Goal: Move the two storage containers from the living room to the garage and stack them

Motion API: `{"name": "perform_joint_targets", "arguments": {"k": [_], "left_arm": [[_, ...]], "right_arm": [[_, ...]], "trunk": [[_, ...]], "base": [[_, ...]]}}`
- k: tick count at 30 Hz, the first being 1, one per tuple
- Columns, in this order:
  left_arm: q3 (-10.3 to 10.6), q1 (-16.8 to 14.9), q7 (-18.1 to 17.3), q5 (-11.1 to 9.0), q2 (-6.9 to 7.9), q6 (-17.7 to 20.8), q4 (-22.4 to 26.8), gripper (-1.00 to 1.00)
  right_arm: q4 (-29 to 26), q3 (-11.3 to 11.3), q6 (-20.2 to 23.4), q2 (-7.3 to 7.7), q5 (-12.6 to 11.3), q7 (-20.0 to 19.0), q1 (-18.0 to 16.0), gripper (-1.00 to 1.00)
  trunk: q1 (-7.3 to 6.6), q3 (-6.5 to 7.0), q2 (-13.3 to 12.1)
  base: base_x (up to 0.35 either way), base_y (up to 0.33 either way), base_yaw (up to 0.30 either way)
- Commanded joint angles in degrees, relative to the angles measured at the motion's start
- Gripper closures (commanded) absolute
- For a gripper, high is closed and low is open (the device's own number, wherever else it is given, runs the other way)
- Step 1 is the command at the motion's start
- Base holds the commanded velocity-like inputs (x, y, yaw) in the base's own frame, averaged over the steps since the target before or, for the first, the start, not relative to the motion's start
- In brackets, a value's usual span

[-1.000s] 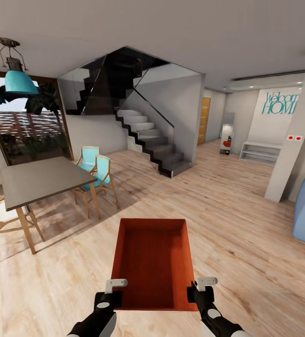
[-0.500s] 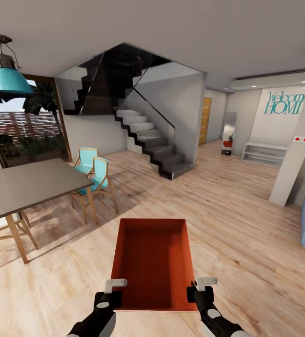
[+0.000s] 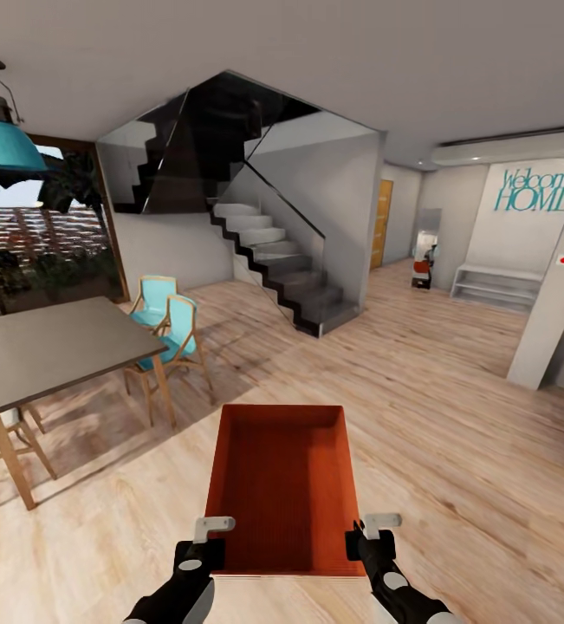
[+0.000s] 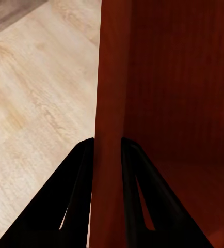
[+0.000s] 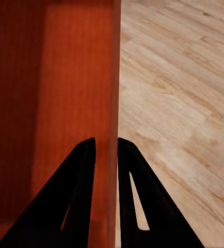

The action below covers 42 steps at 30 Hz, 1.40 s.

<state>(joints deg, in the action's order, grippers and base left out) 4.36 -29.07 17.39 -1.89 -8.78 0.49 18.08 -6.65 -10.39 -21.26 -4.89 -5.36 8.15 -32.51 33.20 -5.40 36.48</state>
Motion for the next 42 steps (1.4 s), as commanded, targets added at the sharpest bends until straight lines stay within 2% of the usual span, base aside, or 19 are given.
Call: {"name": "perform_joint_targets", "arguments": {"k": [1,9,42], "left_arm": [[0.5,0.0,0.7,-0.9,0.17,0.1,-0.2,1.0],[0.5,0.0,0.7,-0.9,0.17,0.1,-0.2,1.0],[0.5,0.0,0.7,-0.9,0.17,0.2,-0.2,1.0]], "right_arm": [[-0.1,0.2,-5.6,0.41,-0.1,0.2,-0.1,1.0],[-0.1,0.3,-5.6,0.34,-0.1,0.4,-0.1,1.0],[-0.1,0.3,-5.6,0.37,-0.1,0.4,-0.1,1.0]], "trunk": [[0.05,-0.1,0.1],[0.05,-0.1,0.1],[0.05,-0.1,0.1]], "base": [[0.321,0.0,0.0],[0.321,0.0,-0.068],[0.321,0.0,-0.284]]}}
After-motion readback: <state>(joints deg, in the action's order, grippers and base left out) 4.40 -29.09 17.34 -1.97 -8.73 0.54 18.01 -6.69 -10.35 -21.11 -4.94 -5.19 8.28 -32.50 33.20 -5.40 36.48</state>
